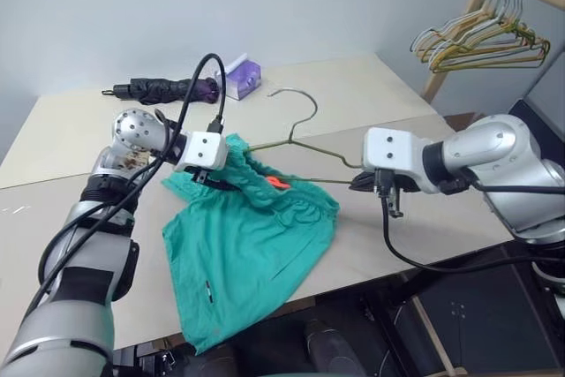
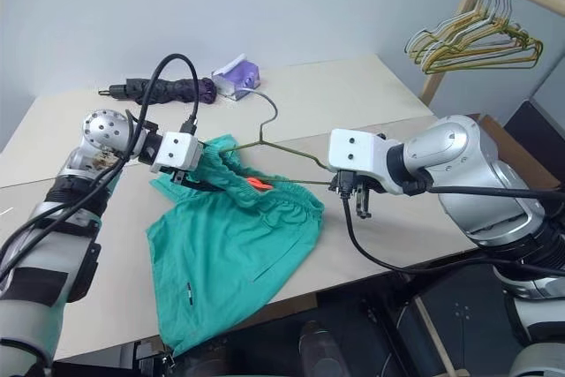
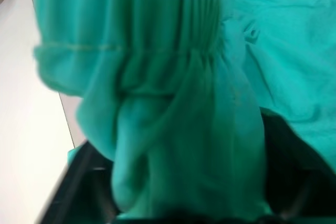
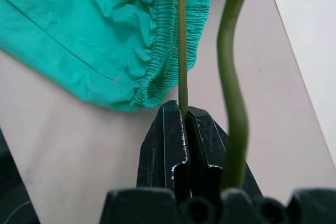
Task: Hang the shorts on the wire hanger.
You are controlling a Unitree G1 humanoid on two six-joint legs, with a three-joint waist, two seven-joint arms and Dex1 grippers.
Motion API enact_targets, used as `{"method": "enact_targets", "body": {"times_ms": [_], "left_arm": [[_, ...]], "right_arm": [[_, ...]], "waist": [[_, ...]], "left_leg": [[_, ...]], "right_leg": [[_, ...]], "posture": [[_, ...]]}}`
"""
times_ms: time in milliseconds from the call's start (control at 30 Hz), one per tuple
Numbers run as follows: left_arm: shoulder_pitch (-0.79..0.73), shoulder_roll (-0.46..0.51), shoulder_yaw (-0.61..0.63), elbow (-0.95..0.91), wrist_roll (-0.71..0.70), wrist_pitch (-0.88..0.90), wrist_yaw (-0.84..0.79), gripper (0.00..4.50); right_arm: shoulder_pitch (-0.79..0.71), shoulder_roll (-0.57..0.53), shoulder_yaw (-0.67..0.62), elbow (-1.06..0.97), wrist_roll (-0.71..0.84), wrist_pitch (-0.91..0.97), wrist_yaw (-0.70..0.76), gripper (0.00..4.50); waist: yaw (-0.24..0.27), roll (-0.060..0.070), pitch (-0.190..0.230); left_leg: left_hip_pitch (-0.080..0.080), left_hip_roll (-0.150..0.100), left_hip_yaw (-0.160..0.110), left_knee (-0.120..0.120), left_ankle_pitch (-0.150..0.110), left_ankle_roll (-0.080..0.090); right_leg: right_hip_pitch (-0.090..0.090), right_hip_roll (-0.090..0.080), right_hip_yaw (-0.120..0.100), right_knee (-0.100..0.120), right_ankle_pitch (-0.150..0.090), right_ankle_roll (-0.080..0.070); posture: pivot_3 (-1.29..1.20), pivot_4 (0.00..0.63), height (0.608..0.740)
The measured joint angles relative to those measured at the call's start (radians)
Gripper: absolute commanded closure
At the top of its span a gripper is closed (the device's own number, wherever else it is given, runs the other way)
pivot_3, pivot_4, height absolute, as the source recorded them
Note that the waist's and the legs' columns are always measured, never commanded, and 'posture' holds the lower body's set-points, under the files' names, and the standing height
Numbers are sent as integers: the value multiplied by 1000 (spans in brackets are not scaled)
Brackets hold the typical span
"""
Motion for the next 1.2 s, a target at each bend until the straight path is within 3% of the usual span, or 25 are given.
{"method": "enact_targets", "body": {"times_ms": [200, 500, 667, 967, 1200], "left_arm": [[0, -2, 8, 0, 1, 0, 7, 4431], [4, 0, 47, -16, -13, 51, -23, 4475], [73, 3, 76, -128, -71, 143, -47, 4500], [175, 50, 118, -268, -122, 252, -19, 4500], [214, 69, 124, -322, -124, 312, 1, 4500]], "right_arm": [[-12, 2, -10, 0, 39, 31, 0, 4500], [-16, 1, -24, -3, 64, 18, -11, 4500], [33, 1, -71, 2, 56, -78, -40, 3042], [121, -15, -261, 46, 81, -20, -153, 23], [322, 3, -512, 19, 175, 48, -213, 23]], "waist": [[-4, 0, 0], [-4, 0, 0], [-4, 0, 0], [-3, 0, 0], [-4, 0, -1]], "left_leg": [[0, 0, 0, 0, 0, 0], [0, 0, 0, 0, 0, 0], [0, 0, -1, 0, 0, 0], [1, 0, -1, 0, 0, 0], [1, 0, -1, 0, 0, 0]], "right_leg": [[0, 0, 0, 1, 0, 0], [0, 0, 0, 1, 0, 0], [0, 0, 0, 1, 0, 0], [1, 0, 0, 1, 0, 0], [1, 0, -1, 1, 0, 0]], "posture": [[-138, 0, 740], [-134, 0, 740], [-141, 5, 740], [-174, 14, 740], [-189, 2, 740]]}}
